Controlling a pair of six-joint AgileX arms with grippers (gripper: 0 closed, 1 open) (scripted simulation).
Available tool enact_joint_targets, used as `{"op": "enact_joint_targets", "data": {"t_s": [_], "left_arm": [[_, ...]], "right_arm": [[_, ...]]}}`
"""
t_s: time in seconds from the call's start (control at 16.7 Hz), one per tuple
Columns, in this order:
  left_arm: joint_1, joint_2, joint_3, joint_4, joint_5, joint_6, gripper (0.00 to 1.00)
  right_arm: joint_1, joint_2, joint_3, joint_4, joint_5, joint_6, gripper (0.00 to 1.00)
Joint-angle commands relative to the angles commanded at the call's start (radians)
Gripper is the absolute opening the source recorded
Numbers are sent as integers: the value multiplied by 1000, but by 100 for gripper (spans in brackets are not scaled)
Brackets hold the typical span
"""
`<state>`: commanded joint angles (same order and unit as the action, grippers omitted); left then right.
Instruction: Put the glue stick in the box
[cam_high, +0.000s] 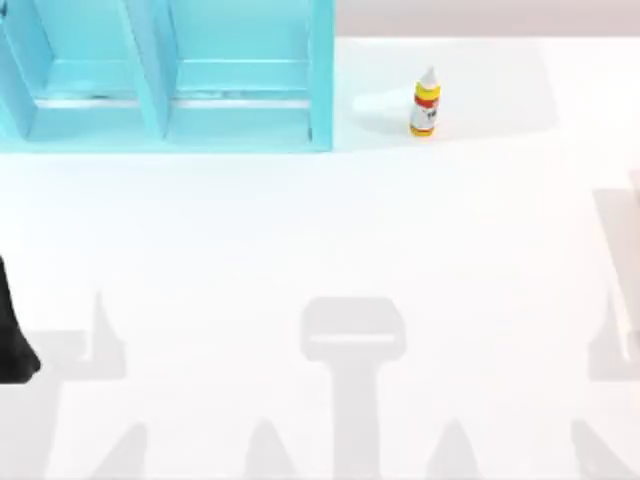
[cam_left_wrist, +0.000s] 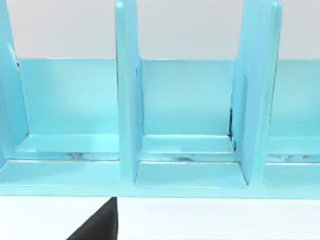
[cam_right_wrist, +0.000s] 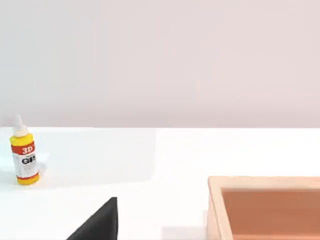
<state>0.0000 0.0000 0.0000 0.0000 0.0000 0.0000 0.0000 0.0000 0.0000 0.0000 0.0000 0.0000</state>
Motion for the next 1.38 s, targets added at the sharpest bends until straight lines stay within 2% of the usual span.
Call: {"op": "enact_joint_targets", "data": {"t_s": [0.3, 0.54, 0.84, 1.38], "left_arm": [[0, 0, 0, 0, 0, 0, 100], [0, 0, 0, 0, 0, 0, 100], [0, 0, 0, 0, 0, 0, 100], [0, 0, 0, 0, 0, 0, 100]], "right_arm": [[13, 56, 28, 27, 14, -5, 100], [68, 270, 124, 118, 59, -14, 100], [164, 689, 306, 292, 154, 8, 100], [318, 1530, 715, 683, 397, 98, 100]]}}
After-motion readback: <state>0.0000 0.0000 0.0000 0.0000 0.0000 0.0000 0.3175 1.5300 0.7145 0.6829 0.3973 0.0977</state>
